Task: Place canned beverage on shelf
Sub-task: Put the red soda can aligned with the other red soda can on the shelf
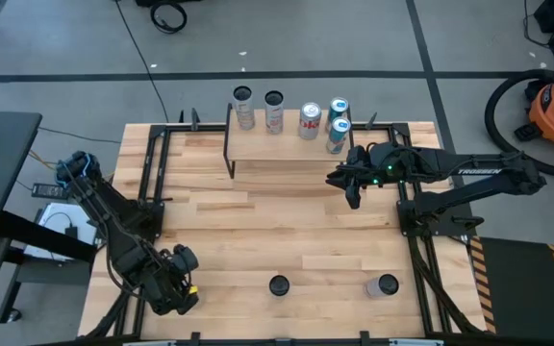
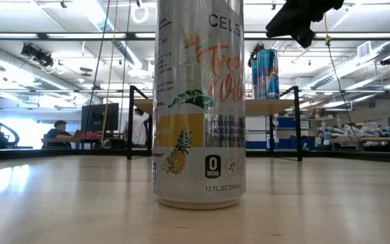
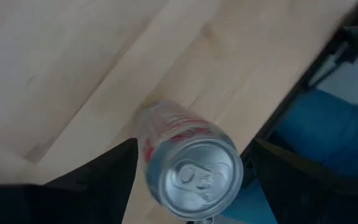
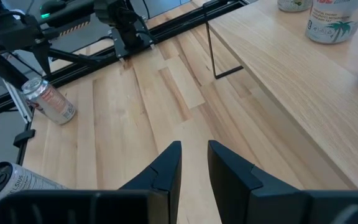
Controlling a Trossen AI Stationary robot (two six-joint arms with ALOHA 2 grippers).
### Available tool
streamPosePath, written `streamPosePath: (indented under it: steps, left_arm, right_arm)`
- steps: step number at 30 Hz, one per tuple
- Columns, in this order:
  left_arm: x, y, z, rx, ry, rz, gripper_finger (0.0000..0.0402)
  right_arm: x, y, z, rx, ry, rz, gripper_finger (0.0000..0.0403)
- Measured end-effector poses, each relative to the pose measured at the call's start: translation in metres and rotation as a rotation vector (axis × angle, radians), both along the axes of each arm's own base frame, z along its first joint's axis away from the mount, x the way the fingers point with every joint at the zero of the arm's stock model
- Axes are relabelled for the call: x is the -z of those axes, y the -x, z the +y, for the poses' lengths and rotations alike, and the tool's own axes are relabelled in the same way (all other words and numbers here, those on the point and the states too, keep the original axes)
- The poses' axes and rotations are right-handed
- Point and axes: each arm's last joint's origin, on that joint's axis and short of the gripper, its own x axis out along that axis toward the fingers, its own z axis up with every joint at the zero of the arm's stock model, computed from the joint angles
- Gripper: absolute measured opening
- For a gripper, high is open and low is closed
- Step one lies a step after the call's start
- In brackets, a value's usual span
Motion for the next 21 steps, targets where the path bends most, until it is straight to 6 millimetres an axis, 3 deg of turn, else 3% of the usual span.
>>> streamPosePath:
  steps: [21]
  left_arm:
    - [0.0007,0.0033,-0.0006,-0.046,0.016,0.032,0.0314]
  right_arm:
    - [0.0,0.0,0.0,0.0,0.0,0.0,0.0087]
